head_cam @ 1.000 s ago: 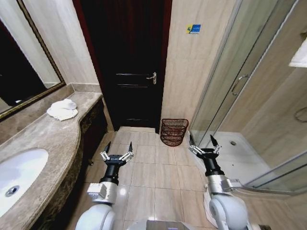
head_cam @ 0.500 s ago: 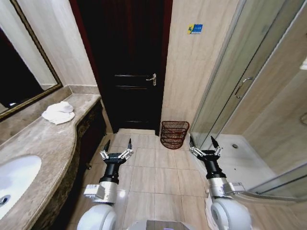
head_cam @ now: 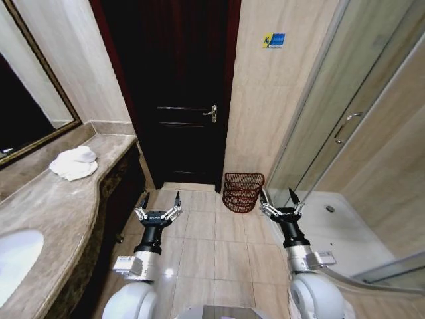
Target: Discard the used towel into the hamper.
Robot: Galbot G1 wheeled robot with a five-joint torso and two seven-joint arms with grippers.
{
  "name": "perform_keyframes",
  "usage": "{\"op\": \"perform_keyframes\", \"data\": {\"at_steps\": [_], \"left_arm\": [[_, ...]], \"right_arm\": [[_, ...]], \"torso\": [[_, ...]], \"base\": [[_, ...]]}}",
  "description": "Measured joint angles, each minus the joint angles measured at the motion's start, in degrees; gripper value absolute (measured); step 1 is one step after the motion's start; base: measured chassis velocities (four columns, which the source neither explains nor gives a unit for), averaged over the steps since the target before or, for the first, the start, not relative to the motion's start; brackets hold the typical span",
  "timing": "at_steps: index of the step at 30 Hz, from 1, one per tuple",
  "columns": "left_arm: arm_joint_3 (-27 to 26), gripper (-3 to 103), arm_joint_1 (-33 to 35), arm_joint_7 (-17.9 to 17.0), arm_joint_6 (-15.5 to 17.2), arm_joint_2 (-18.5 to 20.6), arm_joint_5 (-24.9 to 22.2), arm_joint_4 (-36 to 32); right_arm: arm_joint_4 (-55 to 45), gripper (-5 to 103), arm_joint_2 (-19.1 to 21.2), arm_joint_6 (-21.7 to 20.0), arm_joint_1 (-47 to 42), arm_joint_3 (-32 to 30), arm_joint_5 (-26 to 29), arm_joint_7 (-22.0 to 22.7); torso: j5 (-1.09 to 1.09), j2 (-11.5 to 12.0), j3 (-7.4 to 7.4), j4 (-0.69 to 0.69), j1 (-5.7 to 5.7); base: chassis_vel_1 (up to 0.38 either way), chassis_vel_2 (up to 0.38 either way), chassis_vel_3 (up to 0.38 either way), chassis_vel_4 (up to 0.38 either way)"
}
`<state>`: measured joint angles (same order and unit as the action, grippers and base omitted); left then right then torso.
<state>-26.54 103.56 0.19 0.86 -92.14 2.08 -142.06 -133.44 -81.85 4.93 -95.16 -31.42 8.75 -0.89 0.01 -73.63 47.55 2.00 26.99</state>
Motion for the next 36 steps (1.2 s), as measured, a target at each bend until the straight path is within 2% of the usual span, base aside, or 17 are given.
{"op": "perform_keyframes", "data": {"at_steps": [25,28,36], "left_arm": [[1.5,100,-0.6,-1.2,-2.3,0.0,-0.3,1.7],[1.6,100,-0.6,-1.3,-2.6,0.0,-0.4,1.9],[1.7,100,-0.6,-2.1,-2.8,0.0,-1.1,1.9]], "right_arm": [[0.8,100,-0.1,0.8,0.8,0.4,0.9,-0.6],[1.4,100,-0.2,2.4,0.9,0.6,1.0,-1.0],[1.6,100,-0.2,3.1,0.9,0.6,1.0,-1.1]], "torso": [[-0.01,0.0,0.01,0.0,0.01],[-0.01,0.0,0.01,0.01,0.04],[-0.01,0.0,-0.01,0.0,-0.04]], "base": [[-0.17,0.172,0.167,-0.171],[-0.081,0.103,0.088,-0.068],[-0.003,0.004,-0.002,-0.002]]}}
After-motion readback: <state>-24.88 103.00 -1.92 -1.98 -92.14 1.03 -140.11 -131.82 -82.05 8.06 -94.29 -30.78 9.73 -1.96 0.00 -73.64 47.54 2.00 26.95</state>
